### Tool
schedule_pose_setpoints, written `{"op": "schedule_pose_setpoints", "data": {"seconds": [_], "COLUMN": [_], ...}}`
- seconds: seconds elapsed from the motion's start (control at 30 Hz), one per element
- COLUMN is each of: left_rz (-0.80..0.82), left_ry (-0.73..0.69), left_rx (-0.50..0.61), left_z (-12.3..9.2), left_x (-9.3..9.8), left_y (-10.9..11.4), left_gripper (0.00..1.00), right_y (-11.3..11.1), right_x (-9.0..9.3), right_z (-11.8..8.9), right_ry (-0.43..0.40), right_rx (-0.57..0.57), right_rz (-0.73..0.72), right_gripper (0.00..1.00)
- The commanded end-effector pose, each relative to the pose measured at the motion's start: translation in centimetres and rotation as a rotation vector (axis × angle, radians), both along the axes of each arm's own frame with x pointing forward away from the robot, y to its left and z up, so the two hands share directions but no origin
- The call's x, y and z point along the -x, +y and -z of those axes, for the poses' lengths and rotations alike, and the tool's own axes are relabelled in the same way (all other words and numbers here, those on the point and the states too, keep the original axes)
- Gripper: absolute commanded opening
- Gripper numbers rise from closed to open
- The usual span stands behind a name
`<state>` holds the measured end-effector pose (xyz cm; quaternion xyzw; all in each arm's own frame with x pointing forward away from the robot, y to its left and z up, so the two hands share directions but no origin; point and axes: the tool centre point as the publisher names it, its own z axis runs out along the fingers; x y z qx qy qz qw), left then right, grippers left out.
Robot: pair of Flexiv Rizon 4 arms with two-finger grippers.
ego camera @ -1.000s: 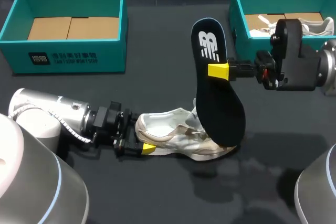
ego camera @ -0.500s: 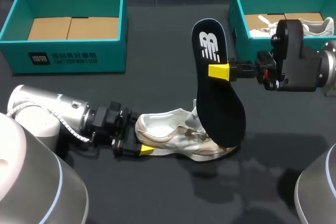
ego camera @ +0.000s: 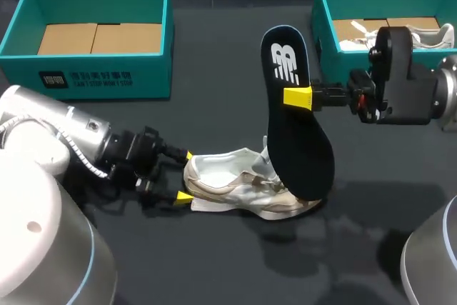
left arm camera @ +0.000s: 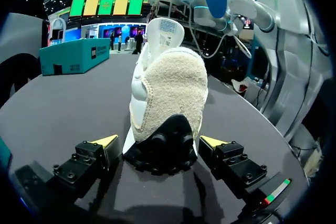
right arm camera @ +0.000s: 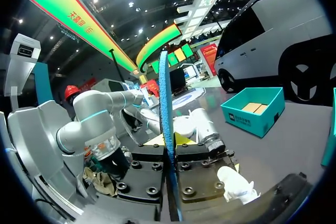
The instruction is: Take the shoe out of the shoebox, open the shoe tongue, remove and reinsert the insole, then place the shoe into the shoebox
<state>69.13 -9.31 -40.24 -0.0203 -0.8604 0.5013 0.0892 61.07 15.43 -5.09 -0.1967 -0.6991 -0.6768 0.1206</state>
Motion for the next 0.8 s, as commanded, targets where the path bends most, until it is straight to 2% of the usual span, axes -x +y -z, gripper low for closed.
{"op": "schedule_pose_setpoints", "data": {"seconds": [0.03,0.57,0.8], "left_rz": [0.073,0.073,0.100], "left_ry": [-0.027,-0.027,-0.103], "left_rx": [-0.184,-0.184,-0.391], "left_z": [-2.5,-2.5,-4.3], "left_x": [0.0,0.0,0.9], "left_y": [1.8,1.8,1.4], "left_gripper": [1.00,1.00,1.00], "right_y": [0.1,0.1,0.1], "right_x": [0.1,0.1,0.1], "right_z": [0.1,0.1,0.1], "right_ry": [0.001,0.001,0.001], "right_rx": [0.000,0.000,0.000], "right_rz": [0.002,0.002,0.002], "right_gripper": [0.00,0.00,0.00]}}
